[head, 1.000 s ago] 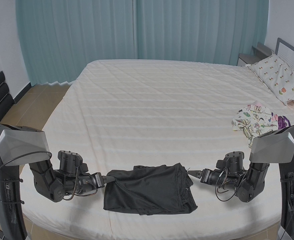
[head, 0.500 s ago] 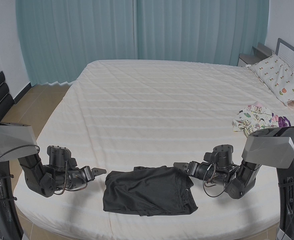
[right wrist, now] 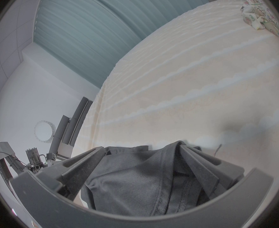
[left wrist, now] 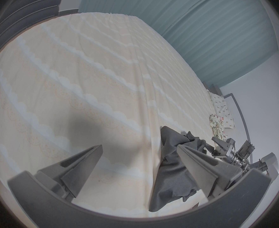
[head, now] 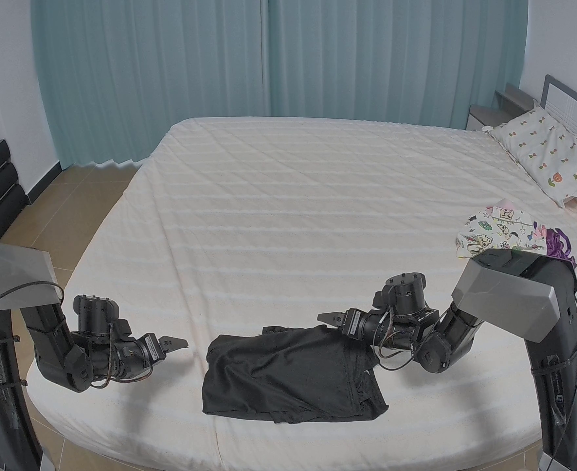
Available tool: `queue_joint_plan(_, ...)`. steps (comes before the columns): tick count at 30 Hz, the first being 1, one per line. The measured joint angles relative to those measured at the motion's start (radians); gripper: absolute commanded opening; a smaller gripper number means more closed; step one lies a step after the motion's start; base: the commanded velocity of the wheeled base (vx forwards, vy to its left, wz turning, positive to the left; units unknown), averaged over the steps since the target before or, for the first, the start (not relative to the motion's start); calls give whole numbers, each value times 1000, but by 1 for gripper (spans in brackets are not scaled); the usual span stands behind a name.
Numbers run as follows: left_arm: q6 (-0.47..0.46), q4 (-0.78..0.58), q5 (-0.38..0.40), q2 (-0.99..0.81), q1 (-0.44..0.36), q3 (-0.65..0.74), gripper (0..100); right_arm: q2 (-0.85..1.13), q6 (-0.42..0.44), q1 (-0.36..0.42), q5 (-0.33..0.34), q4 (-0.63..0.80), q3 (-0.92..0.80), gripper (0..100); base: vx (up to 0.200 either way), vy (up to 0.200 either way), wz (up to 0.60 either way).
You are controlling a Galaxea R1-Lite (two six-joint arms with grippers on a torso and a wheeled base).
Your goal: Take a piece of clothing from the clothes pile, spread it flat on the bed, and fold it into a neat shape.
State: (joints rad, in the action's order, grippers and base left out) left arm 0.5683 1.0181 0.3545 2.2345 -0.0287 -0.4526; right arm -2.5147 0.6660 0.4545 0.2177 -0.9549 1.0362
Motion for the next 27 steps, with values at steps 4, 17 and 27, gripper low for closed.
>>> queue_joint_plan(4, 0, 3, 0, 3, 3, 6, 100, -25, -1, 1, 0, 7, 31, 100, 0, 0, 0)
queue_joint_plan(17, 0, 3, 0, 6, 4, 9, 100, -48, 11, -10, -61, 57, 87, 0, 0, 0, 0)
queue_joint_plan(27, 0, 3, 0, 6, 4, 8, 100, -46, 33, -40, -94, 100, 106, 0, 0, 0, 0)
